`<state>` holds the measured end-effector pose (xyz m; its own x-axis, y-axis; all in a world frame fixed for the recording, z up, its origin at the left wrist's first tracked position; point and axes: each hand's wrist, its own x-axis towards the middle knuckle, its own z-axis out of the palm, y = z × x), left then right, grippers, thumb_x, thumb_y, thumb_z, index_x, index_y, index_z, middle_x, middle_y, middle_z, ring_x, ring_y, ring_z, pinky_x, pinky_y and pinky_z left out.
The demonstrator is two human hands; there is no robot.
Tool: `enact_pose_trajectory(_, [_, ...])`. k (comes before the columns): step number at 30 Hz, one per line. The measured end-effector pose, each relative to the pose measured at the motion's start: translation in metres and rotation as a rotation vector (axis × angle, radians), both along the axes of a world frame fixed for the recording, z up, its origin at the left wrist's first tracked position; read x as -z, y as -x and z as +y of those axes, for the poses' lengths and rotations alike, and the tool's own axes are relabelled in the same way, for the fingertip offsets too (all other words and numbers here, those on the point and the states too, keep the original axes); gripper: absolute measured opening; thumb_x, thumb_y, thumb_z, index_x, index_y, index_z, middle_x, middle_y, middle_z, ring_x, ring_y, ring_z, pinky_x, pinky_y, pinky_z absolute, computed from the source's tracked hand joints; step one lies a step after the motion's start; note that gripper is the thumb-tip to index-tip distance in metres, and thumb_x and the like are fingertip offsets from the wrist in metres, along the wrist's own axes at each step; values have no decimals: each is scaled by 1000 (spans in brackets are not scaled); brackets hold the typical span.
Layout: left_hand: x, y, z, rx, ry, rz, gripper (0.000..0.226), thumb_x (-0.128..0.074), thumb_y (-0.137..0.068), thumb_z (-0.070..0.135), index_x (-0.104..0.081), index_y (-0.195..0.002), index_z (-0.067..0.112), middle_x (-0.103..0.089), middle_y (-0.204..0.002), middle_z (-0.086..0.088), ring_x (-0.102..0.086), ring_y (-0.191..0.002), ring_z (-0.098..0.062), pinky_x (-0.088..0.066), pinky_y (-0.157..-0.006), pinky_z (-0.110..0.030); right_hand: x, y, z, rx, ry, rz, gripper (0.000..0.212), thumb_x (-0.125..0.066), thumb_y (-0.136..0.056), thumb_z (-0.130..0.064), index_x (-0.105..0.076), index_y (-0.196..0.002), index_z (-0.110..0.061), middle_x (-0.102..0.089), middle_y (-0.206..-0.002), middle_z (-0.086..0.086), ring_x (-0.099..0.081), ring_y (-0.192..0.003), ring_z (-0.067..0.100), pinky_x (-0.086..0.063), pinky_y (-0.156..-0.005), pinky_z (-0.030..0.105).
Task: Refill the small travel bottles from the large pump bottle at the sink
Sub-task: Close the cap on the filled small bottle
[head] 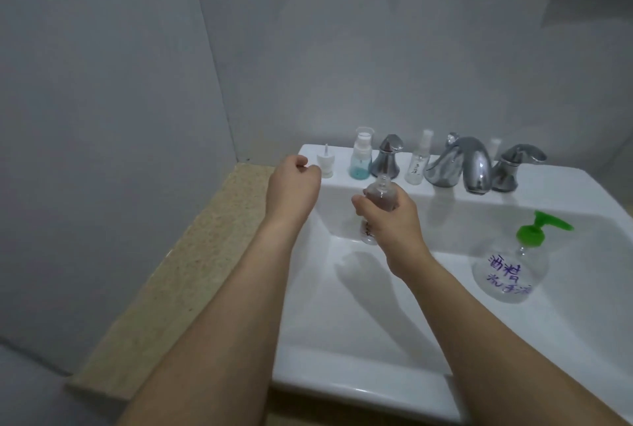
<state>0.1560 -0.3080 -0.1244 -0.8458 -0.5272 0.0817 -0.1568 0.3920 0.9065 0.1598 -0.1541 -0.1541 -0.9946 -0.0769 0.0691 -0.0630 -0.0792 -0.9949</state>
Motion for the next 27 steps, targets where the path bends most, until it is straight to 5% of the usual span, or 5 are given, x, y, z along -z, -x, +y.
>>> enact_pose_trajectory(9, [26,50,6,-63,310,-95,53,-61,-78,43,-52,-127,25,-58,-125,6,-53,-118,-21,-37,-102,-42,22,31,10,10,-163,-31,16,-75,-75,-15,-60,-76,-22,-60,-65,-12,-52,-60,11,-44,-66,32])
enact_pose_trajectory(17, [30,57,6,-24,511,-81,24,-52,-82,49,-55,-91,27,-63,-93,10,-59,-92,-22,-43,-90,-41,25,45,11,4,-236,-29,14,-73,-72,-20,-60,-76,-21,-60,-66,-8,-53,-62,13,-45,-64,32])
enact_pose_trajectory(24, [12,49,1,37,225,73,22,-65,-77,36,-60,-95,23,-66,-91,11,-64,-88,-14,-50,-77,-32,25,50,12,-16,-237,-45,17,-73,-67,-21,-57,-68,-27,-58,-65,-10,-50,-60,14,-43,-62,32])
enact_pose_trajectory(27, [-4,40,1,88,129,138,27,-62,-77,38,-48,-99,27,-69,-84,6,-66,-81,-16,-51,-73,-37,23,49,13,-51,-230,-50,18,-74,-69,-19,-58,-70,-26,-57,-63,-10,-49,-59,13,-41,-62,31])
